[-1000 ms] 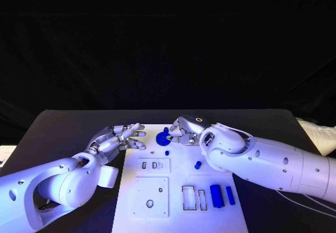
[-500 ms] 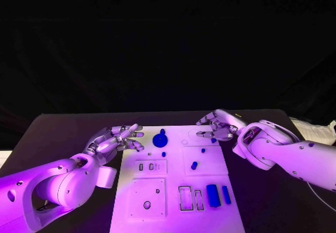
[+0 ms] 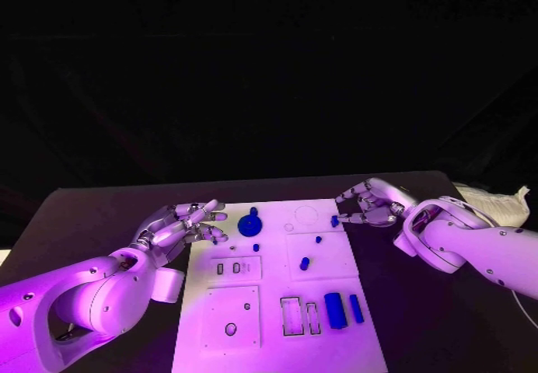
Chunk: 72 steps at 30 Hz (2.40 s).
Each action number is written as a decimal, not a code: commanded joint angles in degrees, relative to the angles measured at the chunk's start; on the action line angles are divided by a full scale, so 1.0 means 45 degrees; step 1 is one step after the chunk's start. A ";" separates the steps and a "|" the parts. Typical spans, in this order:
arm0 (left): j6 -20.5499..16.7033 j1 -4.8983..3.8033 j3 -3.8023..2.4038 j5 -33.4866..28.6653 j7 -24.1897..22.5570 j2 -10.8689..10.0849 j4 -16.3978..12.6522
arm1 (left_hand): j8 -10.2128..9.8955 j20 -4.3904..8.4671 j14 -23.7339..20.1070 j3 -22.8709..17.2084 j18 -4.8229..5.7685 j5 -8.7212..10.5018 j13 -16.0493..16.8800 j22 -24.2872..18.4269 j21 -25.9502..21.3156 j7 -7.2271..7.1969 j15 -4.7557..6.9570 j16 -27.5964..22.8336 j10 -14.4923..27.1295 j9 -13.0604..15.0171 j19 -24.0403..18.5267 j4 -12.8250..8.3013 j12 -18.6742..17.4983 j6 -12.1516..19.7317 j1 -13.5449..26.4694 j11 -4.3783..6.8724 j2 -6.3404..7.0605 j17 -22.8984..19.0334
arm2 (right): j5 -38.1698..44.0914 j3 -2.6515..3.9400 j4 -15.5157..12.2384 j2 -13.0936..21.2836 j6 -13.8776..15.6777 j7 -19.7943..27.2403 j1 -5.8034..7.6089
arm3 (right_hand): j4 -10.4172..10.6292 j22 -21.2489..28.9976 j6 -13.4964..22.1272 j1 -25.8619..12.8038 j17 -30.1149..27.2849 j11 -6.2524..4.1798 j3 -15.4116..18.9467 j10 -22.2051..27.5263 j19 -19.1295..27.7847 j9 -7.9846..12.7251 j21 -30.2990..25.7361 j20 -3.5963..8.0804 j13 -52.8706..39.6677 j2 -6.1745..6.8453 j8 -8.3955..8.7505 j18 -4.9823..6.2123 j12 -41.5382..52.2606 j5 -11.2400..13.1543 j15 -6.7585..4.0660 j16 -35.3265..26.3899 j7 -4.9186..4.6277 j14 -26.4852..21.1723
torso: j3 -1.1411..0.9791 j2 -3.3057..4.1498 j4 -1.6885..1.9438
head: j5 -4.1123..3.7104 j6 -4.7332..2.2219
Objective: Assemble the parts on the task board
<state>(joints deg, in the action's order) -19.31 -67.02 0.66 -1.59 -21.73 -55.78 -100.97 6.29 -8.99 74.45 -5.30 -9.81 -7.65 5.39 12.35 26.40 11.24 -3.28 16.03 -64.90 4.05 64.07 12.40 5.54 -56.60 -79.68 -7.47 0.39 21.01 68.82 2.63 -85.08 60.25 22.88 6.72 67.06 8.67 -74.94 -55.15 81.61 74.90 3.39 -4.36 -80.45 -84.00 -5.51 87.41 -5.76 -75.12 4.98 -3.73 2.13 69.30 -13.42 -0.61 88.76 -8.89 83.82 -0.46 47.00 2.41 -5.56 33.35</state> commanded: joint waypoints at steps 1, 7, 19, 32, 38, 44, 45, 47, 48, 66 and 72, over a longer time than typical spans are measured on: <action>0.0294 0.0015 0.0003 -0.0026 -0.0073 0.0042 0.0016 | -0.0040 -0.0049 -0.0055 0.0001 -0.0105 0.0055 0.0019 0.0017 0.0060 0.0065 -0.0024 0.0016 0.0054 -0.0010 -0.0025 -0.0071 -0.0078 0.0029 -0.0099 -0.0024 0.0026 0.0012 | 0.0050 0.0005 0.0178 -0.0118 -0.0381 0.0286 -0.0107 | -0.0114 -0.2331 0.0117 0.0166 0.2900 0.0081 0.0002 0.0004 -0.0634 0.0027 0.0057 -0.0020 -0.0139 0.0021 0.0067 -0.0227 -0.0073 0.0044 0.0059 0.0060 -0.0010 0.1269 | -0.0012 0.0002 0.0033 | 0.0000 0.0038; 0.0295 0.0023 0.0006 -0.0026 -0.0071 0.0052 0.0048 | -0.0040 -0.0049 -0.0055 0.0001 -0.0105 0.0055 0.0019 0.0017 0.0060 0.0065 -0.0024 0.0016 0.0054 -0.0010 -0.0025 -0.0071 -0.0078 0.0029 -0.0099 -0.0024 0.0026 0.0012 | 0.0290 0.0005 0.0551 -0.0337 -0.0479 0.0209 -0.0242 | -0.0143 -0.2333 0.0143 0.0206 0.2898 0.0086 0.0005 0.0005 -0.0634 0.0034 0.0057 -0.0026 -0.0140 0.0018 0.0060 -0.0228 -0.0073 0.0027 0.0064 0.0058 -0.0014 0.1268 | 0.0002 0.0003 0.0009 | 0.0047 0.0105; 0.0317 0.0027 0.0007 -0.0026 -0.0065 0.0066 0.0075 | -0.0040 -0.0049 -0.0055 0.0001 -0.0105 0.0055 0.0019 0.0017 0.0060 0.0065 -0.0024 0.0016 0.0054 -0.0010 -0.0025 -0.0071 -0.0078 0.0029 -0.0099 -0.0024 0.0026 0.0012 | 0.0468 0.0009 0.1031 -0.0756 -0.0599 0.0143 -0.0429 | -0.0261 -0.2350 -0.0150 0.0401 0.2933 0.0064 -0.0092 -0.0038 -0.0644 -0.0024 0.0065 -0.0036 -0.0196 -0.0196 -0.0073 -0.0231 0.0001 0.0089 0.0057 0.0074 0.0010 0.1276 | 0.0010 -0.0009 0.0028 | 0.0051 0.0172; 0.0307 0.0028 0.0007 -0.0026 -0.0054 0.0063 0.0079 | -0.0040 -0.0049 -0.0055 0.0001 -0.0105 0.0055 0.0019 0.0017 0.0060 0.0065 -0.0024 0.0016 0.0054 -0.0010 -0.0025 -0.0071 -0.0078 0.0029 -0.0099 -0.0024 0.0026 0.0012 | 0.0590 0.0009 0.1267 -0.1023 -0.0758 0.0256 -0.0482 | -0.0458 -0.2374 -0.1150 0.0664 0.2999 -0.0113 -0.0499 -0.0158 -0.0656 -0.0168 0.0073 0.0066 -0.0344 -0.0607 -0.0303 -0.0233 0.0202 0.0395 -0.0088 0.0103 0.0228 0.1291 | 0.0006 -0.0002 0.0017 | 0.0081 0.0225; 0.0306 0.0028 0.0007 -0.0026 -0.0045 0.0062 0.0082 | -0.0040 -0.0049 -0.0055 0.0001 -0.0105 0.0055 0.0019 0.0017 0.0060 0.0065 -0.0024 0.0016 0.0054 -0.0010 -0.0025 -0.0071 -0.0078 0.0029 -0.0099 -0.0024 0.0026 0.0012 | 0.0663 0.0010 0.1309 -0.1073 -0.0817 0.0215 -0.0489 | -0.0532 -0.2390 -0.1550 0.0728 0.3039 -0.0228 -0.0715 -0.0193 -0.0666 -0.0212 0.0080 0.0159 -0.0375 -0.0794 -0.0379 -0.0237 0.0234 0.0603 -0.0197 0.0122 0.0371 0.1300 | 0.0009 -0.0013 0.0015 | 0.0098 0.0230; 0.0303 0.0028 0.0007 -0.0026 -0.0043 0.0058 0.0081 | -0.0049 -0.0051 -0.0071 -0.0007 -0.0106 0.0054 0.0026 0.0028 0.0070 0.0066 -0.0026 0.0013 0.0049 -0.0006 -0.0040 -0.0097 -0.0093 0.0023 -0.0126 -0.0024 0.0010 0.0057 | 0.0742 0.0011 0.1336 -0.1100 -0.0805 0.0164 -0.0491 | -0.0649 -0.2419 -0.2079 0.0778 0.3113 -0.0390 -0.0954 -0.0239 -0.0685 -0.0296 0.0092 0.0280 -0.0417 -0.0987 -0.0560 -0.0243 0.0278 0.0826 -0.0334 0.0157 0.0575 0.1318 | 0.0002 -0.0009 0.0004 | 0.0097 0.0231; 0.0302 0.0028 0.0007 -0.0026 -0.0041 0.0057 0.0081 | -0.0049 -0.0051 -0.0071 -0.0007 -0.0106 0.0054 0.0026 0.0028 0.0070 0.0066 -0.0026 0.0013 0.0049 -0.0006 -0.0040 -0.0097 -0.0093 0.0023 -0.0126 -0.0024 0.0010 0.0057 | 0.0740 0.0011 0.1338 -0.1105 -0.0780 0.0168 -0.0491 | -0.0675 -0.2432 -0.2186 0.0787 0.3127 -0.0428 -0.1008 -0.0254 -0.0693 -0.0317 0.0098 0.0307 -0.0429 -0.1040 -0.0607 -0.0246 0.0292 0.0846 -0.0364 0.0163 0.0622 0.1321 | -0.0003 -0.0009 0.0004 | 0.0103 0.0229; 0.0303 0.0028 0.0007 -0.0026 -0.0040 0.0057 0.0081 | -0.0049 -0.0051 -0.0071 -0.0007 -0.0106 0.0054 0.0026 0.0028 0.0070 0.0066 -0.0026 0.0013 0.0049 -0.0006 -0.0040 -0.0097 -0.0093 0.0023 -0.0126 -0.0024 0.0010 0.0057 | 0.0704 0.0011 0.1331 -0.1114 -0.0704 0.0192 -0.0491 | -0.0713 -0.2458 -0.2356 0.0789 0.3156 -0.0491 -0.1087 -0.0278 -0.0712 -0.0356 0.0112 0.0351 -0.0449 -0.1123 -0.0691 -0.0252 0.0315 0.0864 -0.0414 0.0177 0.0702 0.1328 | -0.0005 -0.0009 0.0003 | 0.0110 0.0231; 0.0304 0.0028 0.0007 -0.0026 -0.0039 0.0057 0.0081 | -0.0049 -0.0051 -0.0071 -0.0007 -0.0106 0.0054 0.0026 0.0028 0.0070 0.0066 -0.0026 0.0013 0.0049 -0.0006 -0.0040 -0.0097 -0.0093 0.0023 -0.0126 -0.0024 0.0010 0.0057 | 0.0653 0.0012 0.1322 -0.1120 -0.0650 0.0215 -0.0491 | -0.0729 -0.2469 -0.2413 0.0786 0.3170 -0.0514 -0.1114 -0.0287 -0.0719 -0.0371 0.0117 0.0370 -0.0455 -0.1149 -0.0722 -0.0255 0.0322 0.0870 -0.0435 0.0184 0.0732 0.1331 | -0.0005 -0.0005 0.0009 | 0.0100 0.0233; 0.0305 0.0028 0.0007 -0.0026 -0.0006 0.0068 0.0184 | -0.0049 -0.0051 -0.0071 -0.0007 -0.0106 0.0054 0.0026 0.0028 0.0070 0.0066 -0.0026 0.0013 0.0049 -0.0006 -0.0040 -0.0097 -0.0093 0.0023 -0.0126 -0.0024 0.0010 0.0057 | -0.0544 0.0140 -0.0168 -0.1362 0.0373 -0.0683 -0.0080 | -0.0157 -0.2552 -0.2836 -0.0520 0.3329 -0.0789 -0.0736 -0.0535 -0.0779 -0.0570 0.0156 0.0601 -0.0676 -0.1118 -0.1062 -0.0275 0.0602 0.0824 -0.0657 0.0262 0.1058 0.1368 | 0.0033 -0.0039 0.0011 | 0.0143 0.0191; 0.0313 0.0028 0.0008 -0.0029 -0.0023 0.0131 0.0370 | -0.0049 -0.0051 -0.0071 -0.0007 -0.0106 0.0054 0.0026 0.0028 0.0070 0.0066 -0.0026 0.0013 0.0049 -0.0006 -0.0040 -0.0097 -0.0093 0.0023 -0.0126 -0.0024 0.0010 0.0057 | 0.1186 0.0131 -0.0763 -0.2157 0.0104 -0.1328 -0.0046 | -0.0106 -0.2560 -0.2808 -0.0613 0.3316 -0.0807 -0.0703 -0.0546 -0.0785 -0.0582 0.0159 0.0629 -0.0679 -0.1149 -0.1070 -0.0277 0.0595 0.0871 -0.0683 0.0255 0.1067 0.1365 | 0.0088 -0.0140 0.0054 | 0.0262 0.0208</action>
<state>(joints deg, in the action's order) -19.01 -66.88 0.72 -1.59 -21.53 -55.34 -99.45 6.30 -8.99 74.45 -5.30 -9.81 -7.65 5.44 12.41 26.40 11.25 -3.28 16.03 -64.91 4.05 64.07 12.40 5.30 -56.60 -79.68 -7.47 0.39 21.20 68.50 3.24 -87.83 51.09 23.73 3.74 66.92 7.85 -74.95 -64.87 79.43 74.91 2.19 -7.43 -80.72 -84.00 -8.14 87.87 -3.28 -79.34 -0.14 -6.88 1.54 71.99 -9.27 -3.20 89.66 -6.74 84.11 -0.24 46.66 2.48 -4.69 34.19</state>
